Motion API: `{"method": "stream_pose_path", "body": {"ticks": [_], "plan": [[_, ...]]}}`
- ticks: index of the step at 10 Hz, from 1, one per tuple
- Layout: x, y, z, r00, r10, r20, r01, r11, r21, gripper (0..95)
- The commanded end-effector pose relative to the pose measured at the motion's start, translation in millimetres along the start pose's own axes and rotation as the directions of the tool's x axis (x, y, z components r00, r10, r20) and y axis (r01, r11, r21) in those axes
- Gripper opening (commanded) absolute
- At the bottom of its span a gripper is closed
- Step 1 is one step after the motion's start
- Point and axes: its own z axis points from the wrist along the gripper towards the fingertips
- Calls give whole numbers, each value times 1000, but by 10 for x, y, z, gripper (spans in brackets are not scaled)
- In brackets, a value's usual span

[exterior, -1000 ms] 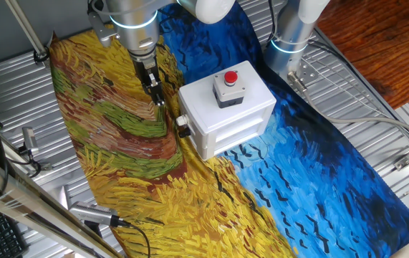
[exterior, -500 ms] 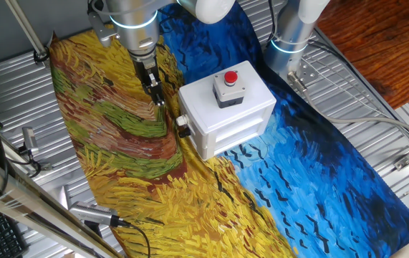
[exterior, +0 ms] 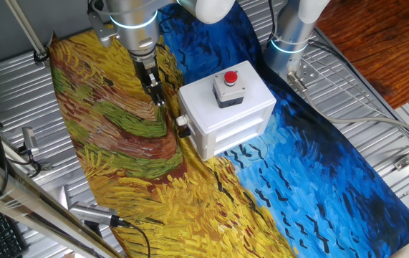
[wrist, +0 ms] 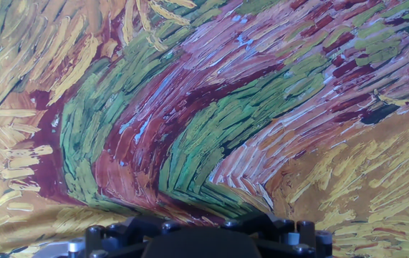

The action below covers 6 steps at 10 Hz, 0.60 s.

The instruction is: Take something out of a drawer

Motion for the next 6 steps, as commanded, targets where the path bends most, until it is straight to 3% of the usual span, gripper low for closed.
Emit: {"method": "stream_pose_path", "body": {"ticks": [1, 2, 6], "plan": [[2, 0, 0, 1000, -6, 21, 7, 999, -38, 950], [2, 0, 0, 1000, -6, 18, 7, 999, -31, 0], [2, 0, 0, 1000, -15, 18, 16, 999, -31, 0]]}}
